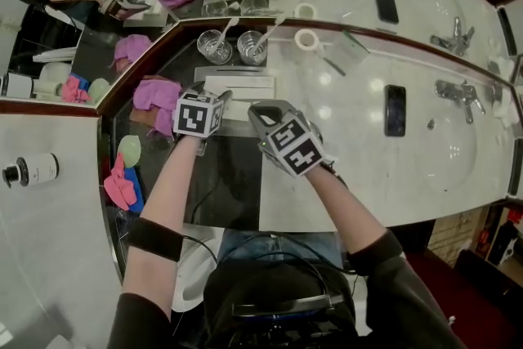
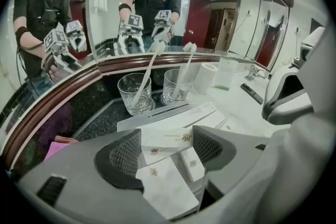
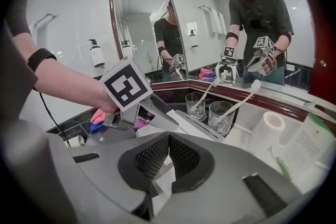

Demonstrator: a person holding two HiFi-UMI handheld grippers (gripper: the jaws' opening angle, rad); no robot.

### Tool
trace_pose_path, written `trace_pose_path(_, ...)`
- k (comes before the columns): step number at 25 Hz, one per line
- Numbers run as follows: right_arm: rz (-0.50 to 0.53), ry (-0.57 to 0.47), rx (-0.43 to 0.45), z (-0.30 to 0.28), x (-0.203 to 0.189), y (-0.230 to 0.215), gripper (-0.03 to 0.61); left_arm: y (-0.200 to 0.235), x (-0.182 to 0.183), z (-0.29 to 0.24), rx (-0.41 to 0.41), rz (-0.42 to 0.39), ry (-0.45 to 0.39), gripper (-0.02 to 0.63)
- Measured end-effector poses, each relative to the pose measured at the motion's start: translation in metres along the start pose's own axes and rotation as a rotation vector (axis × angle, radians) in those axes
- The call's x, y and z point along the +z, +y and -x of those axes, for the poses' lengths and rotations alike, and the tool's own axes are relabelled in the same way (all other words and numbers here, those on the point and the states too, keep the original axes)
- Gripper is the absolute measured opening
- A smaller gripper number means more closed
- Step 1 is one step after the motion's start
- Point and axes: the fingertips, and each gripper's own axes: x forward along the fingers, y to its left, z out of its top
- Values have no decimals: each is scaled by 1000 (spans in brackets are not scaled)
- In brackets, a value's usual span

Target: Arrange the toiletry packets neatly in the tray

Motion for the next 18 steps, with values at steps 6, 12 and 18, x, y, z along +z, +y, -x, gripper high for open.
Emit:
trace_pose_path(6, -22, 3, -11, -6, -1, -7, 3, 0, 2, -10, -25, -47, 12, 311)
trace_pose_path(12, -31, 14, -15, -5, -8, -8, 3, -8, 8, -6, -22, -50, -16, 396)
trace_pose_path(18, -23, 18, -12, 1, -11, -5, 3, -13, 11, 7, -25, -63, -46, 396)
